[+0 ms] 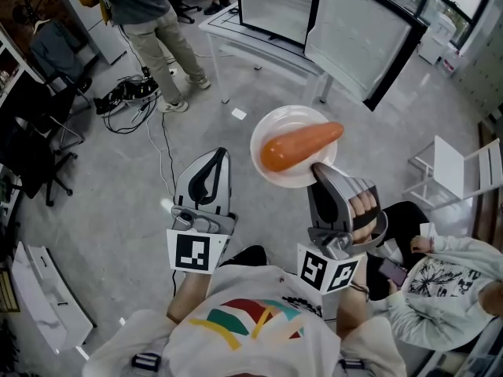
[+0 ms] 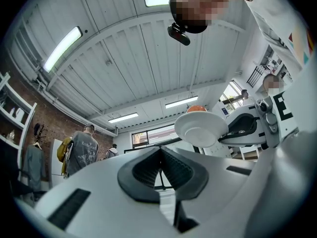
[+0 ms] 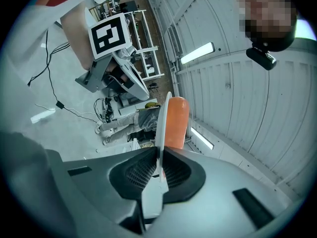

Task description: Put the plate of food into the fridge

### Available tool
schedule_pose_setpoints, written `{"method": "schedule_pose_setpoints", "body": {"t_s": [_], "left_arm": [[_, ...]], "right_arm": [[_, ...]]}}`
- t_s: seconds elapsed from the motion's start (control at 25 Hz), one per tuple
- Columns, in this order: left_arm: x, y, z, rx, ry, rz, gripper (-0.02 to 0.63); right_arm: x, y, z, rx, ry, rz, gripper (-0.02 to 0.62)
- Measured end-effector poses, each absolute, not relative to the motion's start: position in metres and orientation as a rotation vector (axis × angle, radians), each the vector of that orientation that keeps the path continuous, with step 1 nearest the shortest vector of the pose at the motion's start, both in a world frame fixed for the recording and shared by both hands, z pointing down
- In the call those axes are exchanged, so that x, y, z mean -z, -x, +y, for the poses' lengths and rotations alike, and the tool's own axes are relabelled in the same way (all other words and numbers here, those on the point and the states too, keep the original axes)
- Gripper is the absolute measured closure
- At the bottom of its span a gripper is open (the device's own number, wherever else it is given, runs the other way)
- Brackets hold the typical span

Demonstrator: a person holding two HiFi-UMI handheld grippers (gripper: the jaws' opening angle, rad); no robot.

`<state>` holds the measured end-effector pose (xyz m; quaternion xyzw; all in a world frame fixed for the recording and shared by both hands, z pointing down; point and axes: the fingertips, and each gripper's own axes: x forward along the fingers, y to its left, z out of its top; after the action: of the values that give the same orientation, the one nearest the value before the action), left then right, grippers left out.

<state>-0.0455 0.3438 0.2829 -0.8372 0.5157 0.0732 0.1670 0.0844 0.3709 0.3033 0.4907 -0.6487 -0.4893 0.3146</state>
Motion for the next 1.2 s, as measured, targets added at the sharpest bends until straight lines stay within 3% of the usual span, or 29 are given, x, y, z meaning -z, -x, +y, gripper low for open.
{"method": "schedule_pose_setpoints", "body": {"t_s": [0.52,1.2], "left_arm": [[-0.288,0.055,0.307,-0.187,2.372,1.467,0.600],[-0.272,0.088,0.073,-0.224,2.406,1.343,0.600]], "right_arm": [[-0.304,-0.082,0.335,1.281,-1.329,-1.723,0.565],[-0.293,-0.040,0.103,1.270,-1.340,-1.631,0.565]]}}
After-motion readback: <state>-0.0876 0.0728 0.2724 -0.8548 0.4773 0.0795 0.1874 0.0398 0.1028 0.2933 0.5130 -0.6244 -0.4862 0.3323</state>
